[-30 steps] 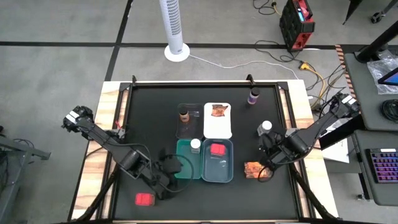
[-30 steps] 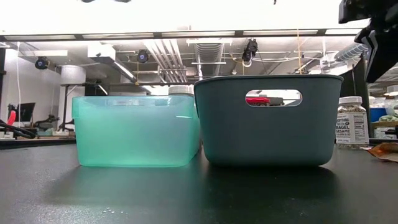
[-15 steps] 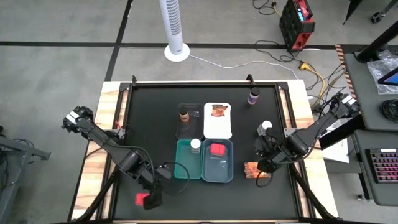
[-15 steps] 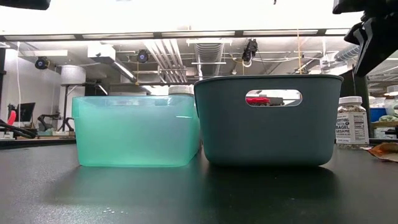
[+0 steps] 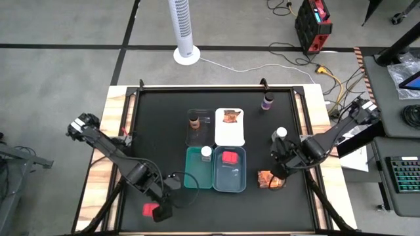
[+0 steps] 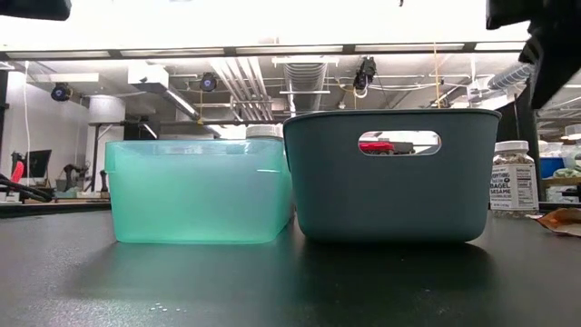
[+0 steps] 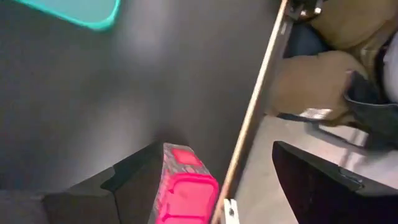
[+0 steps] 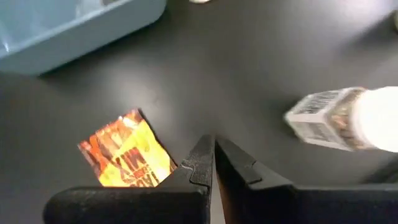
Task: Sort spices by type
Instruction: Put the white seasoning bottle into the white bin
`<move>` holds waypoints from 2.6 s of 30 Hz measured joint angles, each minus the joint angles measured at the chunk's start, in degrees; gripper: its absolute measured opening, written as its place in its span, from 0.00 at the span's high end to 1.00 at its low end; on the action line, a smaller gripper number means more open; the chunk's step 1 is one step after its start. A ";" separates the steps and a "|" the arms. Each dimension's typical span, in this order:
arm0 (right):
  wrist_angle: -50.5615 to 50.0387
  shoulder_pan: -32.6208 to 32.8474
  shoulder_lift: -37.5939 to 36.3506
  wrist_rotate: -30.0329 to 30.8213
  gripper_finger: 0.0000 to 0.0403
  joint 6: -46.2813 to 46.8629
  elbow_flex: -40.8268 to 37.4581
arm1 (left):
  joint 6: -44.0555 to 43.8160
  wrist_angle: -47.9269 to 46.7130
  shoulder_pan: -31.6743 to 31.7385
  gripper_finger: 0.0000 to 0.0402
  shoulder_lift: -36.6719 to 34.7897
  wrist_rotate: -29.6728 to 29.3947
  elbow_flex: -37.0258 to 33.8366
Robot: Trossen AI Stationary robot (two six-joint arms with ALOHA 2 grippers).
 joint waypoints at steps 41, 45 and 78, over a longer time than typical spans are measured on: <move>-20.39 -48.50 0.58 -19.50 0.82 -11.53 14.20 | 17.26 -12.59 -8.46 0.29 -0.48 -24.56 -0.11; -19.54 -48.52 0.57 -19.65 0.62 -9.75 12.88 | 16.93 -14.68 -10.78 0.29 -1.76 -26.10 -0.11; -3.13 -54.90 0.59 -18.17 0.19 -9.10 -3.82 | 15.47 -19.96 -16.80 0.34 -11.03 -37.25 -0.98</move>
